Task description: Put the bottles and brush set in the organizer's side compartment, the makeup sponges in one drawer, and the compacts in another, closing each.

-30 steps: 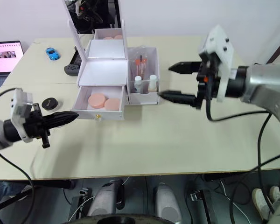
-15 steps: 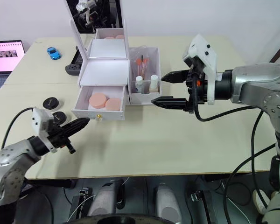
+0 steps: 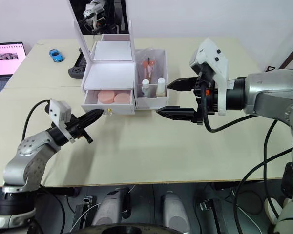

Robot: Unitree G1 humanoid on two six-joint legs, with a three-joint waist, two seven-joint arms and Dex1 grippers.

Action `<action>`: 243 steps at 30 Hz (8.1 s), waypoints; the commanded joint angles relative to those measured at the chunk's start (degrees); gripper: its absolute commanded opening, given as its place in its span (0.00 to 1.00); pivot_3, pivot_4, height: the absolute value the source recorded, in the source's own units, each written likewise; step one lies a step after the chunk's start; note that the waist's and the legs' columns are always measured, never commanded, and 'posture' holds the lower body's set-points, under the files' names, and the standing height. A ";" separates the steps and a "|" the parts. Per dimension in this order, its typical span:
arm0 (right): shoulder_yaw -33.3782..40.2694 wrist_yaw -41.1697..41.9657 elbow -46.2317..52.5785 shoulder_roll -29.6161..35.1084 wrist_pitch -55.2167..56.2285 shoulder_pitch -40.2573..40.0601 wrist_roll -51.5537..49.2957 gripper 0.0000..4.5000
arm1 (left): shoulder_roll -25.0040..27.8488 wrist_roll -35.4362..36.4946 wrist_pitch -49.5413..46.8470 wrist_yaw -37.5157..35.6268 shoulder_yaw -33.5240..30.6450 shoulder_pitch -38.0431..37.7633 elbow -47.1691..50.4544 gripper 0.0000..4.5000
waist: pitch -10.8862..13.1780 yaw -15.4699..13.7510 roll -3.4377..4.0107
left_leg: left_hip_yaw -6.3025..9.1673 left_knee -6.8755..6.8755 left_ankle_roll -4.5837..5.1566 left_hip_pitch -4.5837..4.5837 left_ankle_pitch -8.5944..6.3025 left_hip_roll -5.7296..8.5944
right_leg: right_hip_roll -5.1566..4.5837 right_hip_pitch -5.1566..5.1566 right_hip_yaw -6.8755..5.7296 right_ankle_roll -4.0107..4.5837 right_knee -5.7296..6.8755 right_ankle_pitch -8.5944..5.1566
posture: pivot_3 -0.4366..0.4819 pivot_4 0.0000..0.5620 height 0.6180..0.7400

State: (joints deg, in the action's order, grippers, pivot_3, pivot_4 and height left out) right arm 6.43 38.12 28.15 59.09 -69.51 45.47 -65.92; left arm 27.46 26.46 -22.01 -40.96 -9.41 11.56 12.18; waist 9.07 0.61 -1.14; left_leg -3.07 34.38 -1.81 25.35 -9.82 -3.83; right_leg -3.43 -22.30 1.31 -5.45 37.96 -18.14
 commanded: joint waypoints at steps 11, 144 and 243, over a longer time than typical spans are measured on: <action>2.75 0.29 -0.94 0.52 1.23 -0.10 2.39 1.00 | -2.60 -3.54 3.96 2.97 2.18 9.33 -6.28 0.00 | 0.00 0.00 0.00 | 0.05 -0.01 0.00 0.00 0.00 -0.03 | 0.08 -0.01 0.00 -0.05 0.03 0.02 | 0.48 0.27 1.00; -0.56 6.27 -0.93 0.48 7.36 -1.97 21.40 1.00 | -23.36 -22.51 4.41 36.09 13.36 0.52 -3.14 0.01 | -0.18 -1.29 -0.10 | 0.10 0.04 0.00 0.00 -0.01 0.03 | 0.09 0.04 0.03 -0.04 -0.01 0.02 | 0.48 0.27 1.00; -3.99 7.41 -2.19 -4.99 7.17 -1.57 22.94 1.00 | -18.75 -24.68 -10.39 32.91 17.05 -23.55 27.05 0.06 | -0.16 -1.03 -0.08 | 0.07 -0.11 0.00 0.02 -0.01 0.00 | -0.11 -0.01 0.06 0.23 -0.33 -0.10 | 0.48 0.27 1.00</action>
State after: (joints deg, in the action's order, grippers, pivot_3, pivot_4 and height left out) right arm 1.73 45.18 25.66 54.09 -63.41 42.76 -43.41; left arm 8.58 2.33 -32.26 -8.63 7.37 -11.59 36.83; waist 8.90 -0.41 -1.22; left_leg -3.00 34.26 -1.81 25.37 -9.83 -3.83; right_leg -3.53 -22.30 1.37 -5.22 37.60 -18.24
